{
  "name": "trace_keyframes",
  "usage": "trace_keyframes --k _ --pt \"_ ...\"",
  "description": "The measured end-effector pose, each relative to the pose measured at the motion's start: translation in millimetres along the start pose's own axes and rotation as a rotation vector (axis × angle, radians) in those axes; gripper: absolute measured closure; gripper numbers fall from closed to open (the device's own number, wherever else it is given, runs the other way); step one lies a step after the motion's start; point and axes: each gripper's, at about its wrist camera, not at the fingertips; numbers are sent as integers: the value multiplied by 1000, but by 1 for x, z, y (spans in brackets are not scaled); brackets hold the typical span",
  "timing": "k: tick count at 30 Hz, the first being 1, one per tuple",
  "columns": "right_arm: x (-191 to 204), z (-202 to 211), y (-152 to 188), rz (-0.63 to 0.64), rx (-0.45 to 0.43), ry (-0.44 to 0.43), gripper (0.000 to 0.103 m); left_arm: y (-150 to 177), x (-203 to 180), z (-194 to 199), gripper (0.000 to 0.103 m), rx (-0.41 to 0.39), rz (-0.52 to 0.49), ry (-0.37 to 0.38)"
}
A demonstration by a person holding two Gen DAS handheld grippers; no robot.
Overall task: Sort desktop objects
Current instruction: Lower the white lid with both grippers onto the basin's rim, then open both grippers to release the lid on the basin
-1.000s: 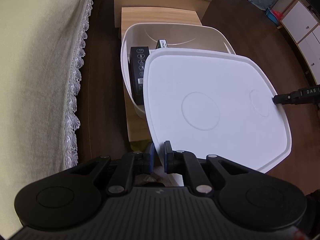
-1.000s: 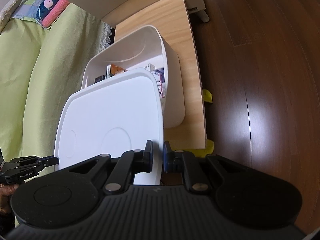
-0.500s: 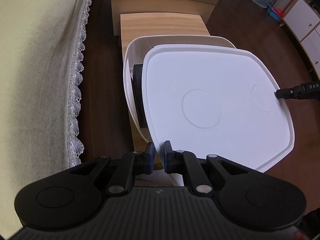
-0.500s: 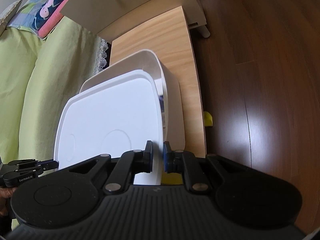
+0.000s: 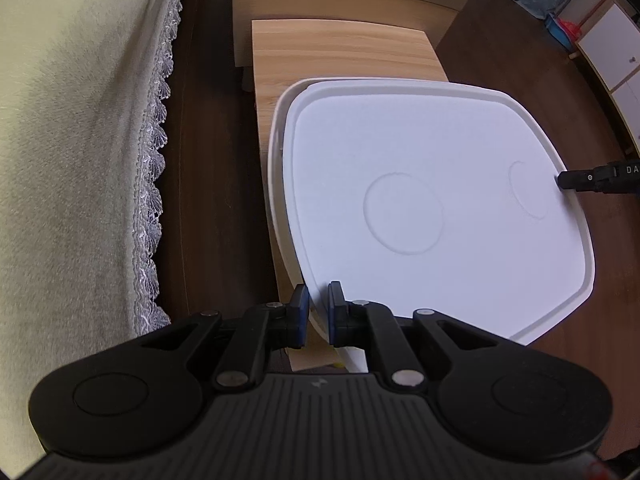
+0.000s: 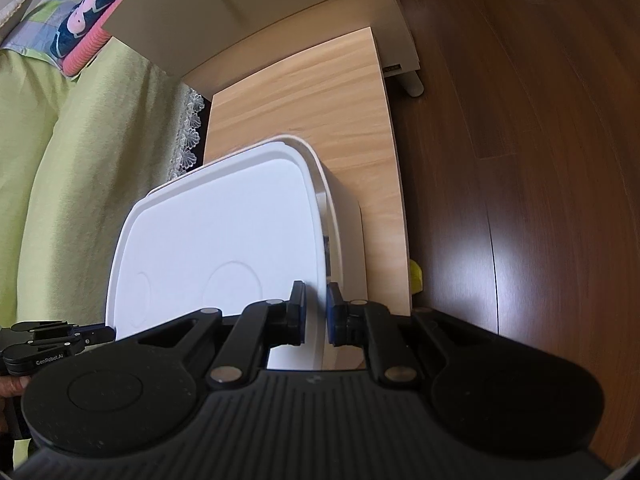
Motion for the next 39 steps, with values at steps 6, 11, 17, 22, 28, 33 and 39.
trace_keyframes --k 6,11,17,22,28,33,39 --pt "2 -9 -11 18 -6 16 93 -6 6 -10 95 -6 11 8" --pt "3 -12 -13 35 -15 24 93 -7 9 -17 95 -11 17 14" --pt "1 -14 -12 34 -32 31 93 -10 6 -24 95 -19 17 10" --pt "-1 -16 -14 39 -42 37 93 -9 3 -29 94 -26 6 6" --pt "-1 -21 -12 38 -27 37 93 -6 5 -30 94 -23 4 -7" --pt "-1 -19 -12 37 -58 41 86 -6 3 -27 65 -45 4 5" --pt "5 -17 -12 69 -68 53 83 -8 -2 -21 60 -55 -13 4"
Point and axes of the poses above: each gripper's, at about its wrist camera, not at the fingertips, and z roughly against the way its jaws point, x to its left, y to its underside, and after that the axes turned 15 degrees about -y, right-handed
